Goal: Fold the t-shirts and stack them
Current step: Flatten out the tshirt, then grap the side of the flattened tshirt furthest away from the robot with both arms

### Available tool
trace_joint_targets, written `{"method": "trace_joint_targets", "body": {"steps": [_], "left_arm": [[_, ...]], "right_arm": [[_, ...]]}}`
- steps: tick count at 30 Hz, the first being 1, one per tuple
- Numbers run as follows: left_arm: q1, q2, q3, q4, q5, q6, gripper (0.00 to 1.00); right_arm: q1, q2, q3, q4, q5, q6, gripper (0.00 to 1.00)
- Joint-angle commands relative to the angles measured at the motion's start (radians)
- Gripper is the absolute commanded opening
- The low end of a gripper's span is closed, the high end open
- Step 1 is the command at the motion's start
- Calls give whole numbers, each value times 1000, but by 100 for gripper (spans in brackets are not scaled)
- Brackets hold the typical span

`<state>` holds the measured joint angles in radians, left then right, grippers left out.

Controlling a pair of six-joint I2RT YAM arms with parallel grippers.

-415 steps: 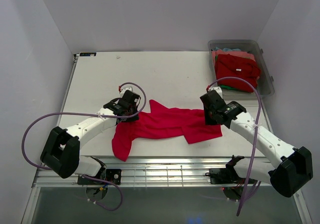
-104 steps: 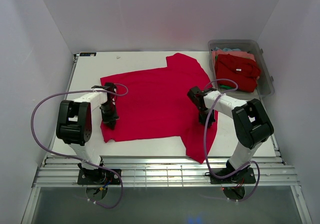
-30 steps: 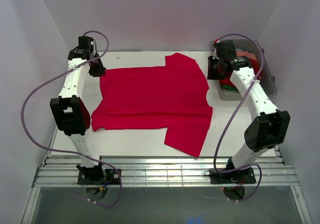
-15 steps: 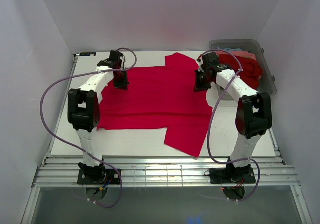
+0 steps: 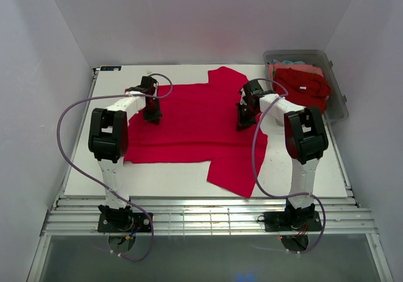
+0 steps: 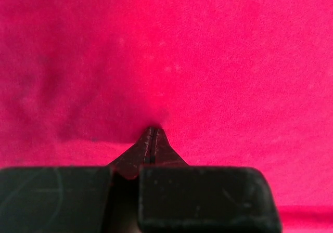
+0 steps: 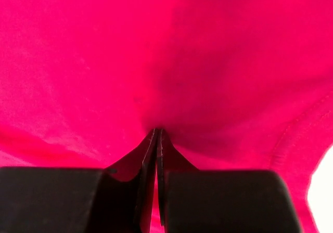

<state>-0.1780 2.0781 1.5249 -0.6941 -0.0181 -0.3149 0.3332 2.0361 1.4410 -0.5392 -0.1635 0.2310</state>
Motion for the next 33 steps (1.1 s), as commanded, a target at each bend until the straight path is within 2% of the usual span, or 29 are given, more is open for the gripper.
{"method": "trace_joint_targets", "body": {"steps": [1,8,15,20,23,26,27,29,30,31,33], "left_arm": [[0,-12,-100,-48,-66,-30,0],[0,-113,-229,-58,-95,-67,0],[0,-147,-258,-58,-108,-67,0],[0,-161,-171,-36,-134,-47,0],[2,-188,-47,-33,-173,-39,0],[2,-214,73,-22,-256,-30,31],[2,-217,93,-13,-276,-14,38],[12,-198,151,4,-311,20,68],[21,-179,173,-1,-312,26,78],[50,-158,225,-27,-310,25,87],[92,-86,273,-59,-268,10,95]], "right_arm": [[27,-22,-54,-7,8,10,8],[67,-158,-212,-31,73,40,8],[84,-240,-257,-61,75,47,8],[86,-244,-157,-76,85,21,9],[86,-226,13,-111,131,-5,15],[83,-195,201,-127,159,-45,19],[73,-180,250,-136,189,-56,27],[46,-108,408,-154,193,-71,33],[34,-73,467,-186,187,-78,37],[18,3,526,-202,177,-81,39],[-26,83,694,-226,115,-81,41]]}}
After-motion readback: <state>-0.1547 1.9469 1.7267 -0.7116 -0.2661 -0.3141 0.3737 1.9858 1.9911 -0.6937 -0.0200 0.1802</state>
